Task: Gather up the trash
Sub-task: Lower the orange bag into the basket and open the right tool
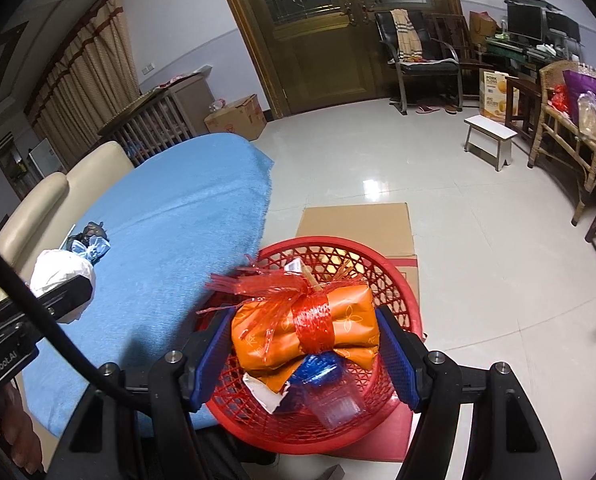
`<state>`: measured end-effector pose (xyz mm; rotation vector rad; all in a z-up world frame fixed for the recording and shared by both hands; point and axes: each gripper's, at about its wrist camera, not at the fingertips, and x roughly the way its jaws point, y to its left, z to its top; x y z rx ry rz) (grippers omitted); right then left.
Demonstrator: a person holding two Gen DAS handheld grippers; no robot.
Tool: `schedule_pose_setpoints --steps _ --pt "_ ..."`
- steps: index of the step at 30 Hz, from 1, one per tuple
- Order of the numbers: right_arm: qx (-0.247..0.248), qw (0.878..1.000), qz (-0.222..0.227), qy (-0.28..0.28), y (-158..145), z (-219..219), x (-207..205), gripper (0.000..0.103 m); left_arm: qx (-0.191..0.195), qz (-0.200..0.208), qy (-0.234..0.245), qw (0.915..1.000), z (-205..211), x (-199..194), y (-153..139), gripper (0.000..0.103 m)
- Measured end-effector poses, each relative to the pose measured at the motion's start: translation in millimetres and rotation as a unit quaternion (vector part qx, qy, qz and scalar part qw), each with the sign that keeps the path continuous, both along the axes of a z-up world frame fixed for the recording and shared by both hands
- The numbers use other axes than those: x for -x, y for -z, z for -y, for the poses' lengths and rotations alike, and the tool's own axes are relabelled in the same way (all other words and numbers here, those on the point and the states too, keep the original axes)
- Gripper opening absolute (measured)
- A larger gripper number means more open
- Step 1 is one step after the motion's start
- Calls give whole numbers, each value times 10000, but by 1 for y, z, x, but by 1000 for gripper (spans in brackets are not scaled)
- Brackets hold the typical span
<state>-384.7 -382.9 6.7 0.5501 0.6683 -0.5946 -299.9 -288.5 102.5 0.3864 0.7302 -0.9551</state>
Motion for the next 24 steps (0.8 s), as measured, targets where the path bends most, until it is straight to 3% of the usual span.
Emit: schedule_pose_setpoints --steps 24 --pt "-130 9998 -104 85 13 8 10 72 -395 -163 236 9988 42 10 22 28"
